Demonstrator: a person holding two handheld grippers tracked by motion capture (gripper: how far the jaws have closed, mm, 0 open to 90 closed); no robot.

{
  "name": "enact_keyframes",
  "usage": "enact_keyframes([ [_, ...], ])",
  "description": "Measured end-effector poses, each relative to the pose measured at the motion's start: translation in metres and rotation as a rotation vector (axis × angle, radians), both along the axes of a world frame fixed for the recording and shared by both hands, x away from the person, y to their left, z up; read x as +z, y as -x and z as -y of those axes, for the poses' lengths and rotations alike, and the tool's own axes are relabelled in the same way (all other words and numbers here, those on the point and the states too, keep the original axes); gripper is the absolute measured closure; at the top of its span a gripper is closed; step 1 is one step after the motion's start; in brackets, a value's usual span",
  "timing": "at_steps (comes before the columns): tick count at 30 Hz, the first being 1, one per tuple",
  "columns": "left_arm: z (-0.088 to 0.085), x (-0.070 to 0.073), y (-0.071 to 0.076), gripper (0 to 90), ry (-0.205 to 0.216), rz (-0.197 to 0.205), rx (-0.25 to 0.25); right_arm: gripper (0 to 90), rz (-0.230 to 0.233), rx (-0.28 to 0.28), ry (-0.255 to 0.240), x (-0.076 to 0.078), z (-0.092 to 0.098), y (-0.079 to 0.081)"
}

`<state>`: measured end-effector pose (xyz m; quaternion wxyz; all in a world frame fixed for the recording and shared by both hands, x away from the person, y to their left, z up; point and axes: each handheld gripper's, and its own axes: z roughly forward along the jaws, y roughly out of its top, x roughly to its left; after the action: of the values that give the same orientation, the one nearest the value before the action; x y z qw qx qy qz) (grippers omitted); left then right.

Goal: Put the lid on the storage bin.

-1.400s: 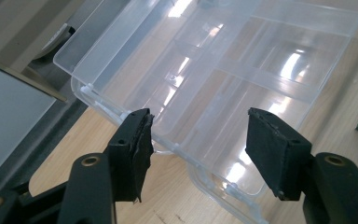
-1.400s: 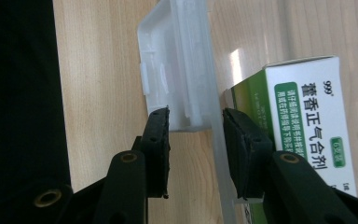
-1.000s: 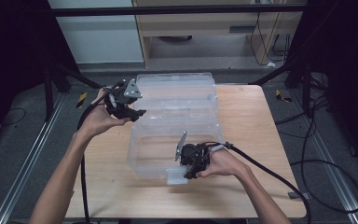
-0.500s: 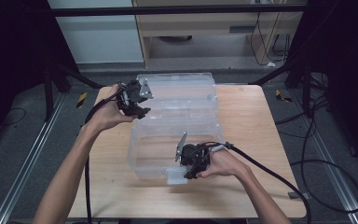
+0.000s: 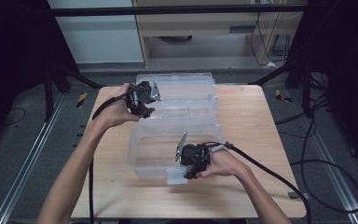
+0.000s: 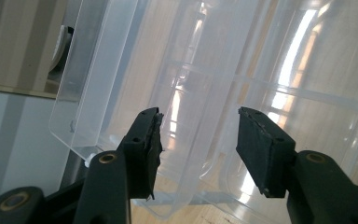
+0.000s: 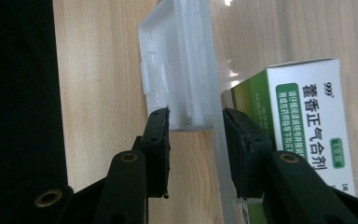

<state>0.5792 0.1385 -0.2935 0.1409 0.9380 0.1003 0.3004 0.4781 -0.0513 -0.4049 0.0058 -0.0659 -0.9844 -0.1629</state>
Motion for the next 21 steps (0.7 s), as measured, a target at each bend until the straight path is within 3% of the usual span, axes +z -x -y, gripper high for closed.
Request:
enact_keyframes([
  [17,0.022,-0.009,-0.012,52.5,-0.092,-0.001,-0.056,62.7,0.009,0.0,-0.002,0.0,0.0,0.001],
  [21,0.026,-0.011,-0.013,56.4,-0.094,-0.017,-0.067,62.7,0.008,-0.004,0.001,0.0,0.0,0.002],
])
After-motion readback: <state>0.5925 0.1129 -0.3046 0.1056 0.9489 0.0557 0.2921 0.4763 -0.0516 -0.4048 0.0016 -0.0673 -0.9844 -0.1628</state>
